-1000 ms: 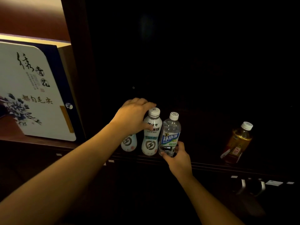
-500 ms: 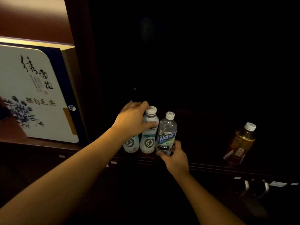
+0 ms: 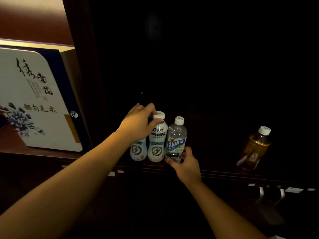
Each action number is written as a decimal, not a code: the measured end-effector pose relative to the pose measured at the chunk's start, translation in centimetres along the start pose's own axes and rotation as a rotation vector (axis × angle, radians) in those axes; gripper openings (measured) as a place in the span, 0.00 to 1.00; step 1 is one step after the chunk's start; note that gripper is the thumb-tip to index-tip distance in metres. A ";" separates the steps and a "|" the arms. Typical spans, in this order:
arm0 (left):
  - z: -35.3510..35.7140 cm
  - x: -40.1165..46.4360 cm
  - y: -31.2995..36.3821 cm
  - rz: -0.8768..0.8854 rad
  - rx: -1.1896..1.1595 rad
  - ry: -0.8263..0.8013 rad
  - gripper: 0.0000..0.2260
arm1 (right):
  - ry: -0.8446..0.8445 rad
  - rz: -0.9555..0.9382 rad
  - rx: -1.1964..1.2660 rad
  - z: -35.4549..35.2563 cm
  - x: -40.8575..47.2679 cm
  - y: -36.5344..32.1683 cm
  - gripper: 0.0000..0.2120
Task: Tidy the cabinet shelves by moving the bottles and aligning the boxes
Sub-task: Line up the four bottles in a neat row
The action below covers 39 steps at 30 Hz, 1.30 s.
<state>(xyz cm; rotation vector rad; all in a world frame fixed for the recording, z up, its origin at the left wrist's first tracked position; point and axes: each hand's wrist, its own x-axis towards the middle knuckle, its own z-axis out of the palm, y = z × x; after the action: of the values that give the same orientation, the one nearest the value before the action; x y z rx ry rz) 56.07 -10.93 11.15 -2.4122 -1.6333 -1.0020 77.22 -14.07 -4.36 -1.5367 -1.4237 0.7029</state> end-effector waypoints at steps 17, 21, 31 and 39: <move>-0.6 -0.9 2.3 0.020 0.059 0.098 0.15 | -0.079 -0.027 0.002 -1.3 0.1 0.3 0.32; -0.2 -1.4 5.4 0.215 0.115 0.262 0.11 | -0.042 -0.002 -0.110 -4.0 0.0 1.9 0.25; 6.9 -2.4 12.4 0.414 0.037 -0.182 0.13 | 0.264 0.112 -0.007 -17.8 -1.4 8.0 0.13; 15.2 -8.0 12.8 0.120 0.267 -0.760 0.44 | 0.301 0.212 -0.047 -23.0 1.9 10.5 0.47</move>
<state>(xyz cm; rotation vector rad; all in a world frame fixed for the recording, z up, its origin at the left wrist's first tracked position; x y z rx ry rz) 72.42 -17.00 -1.36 -2.8043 -1.6020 0.1986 102.37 -16.85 -3.35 -1.7650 -1.0711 0.5364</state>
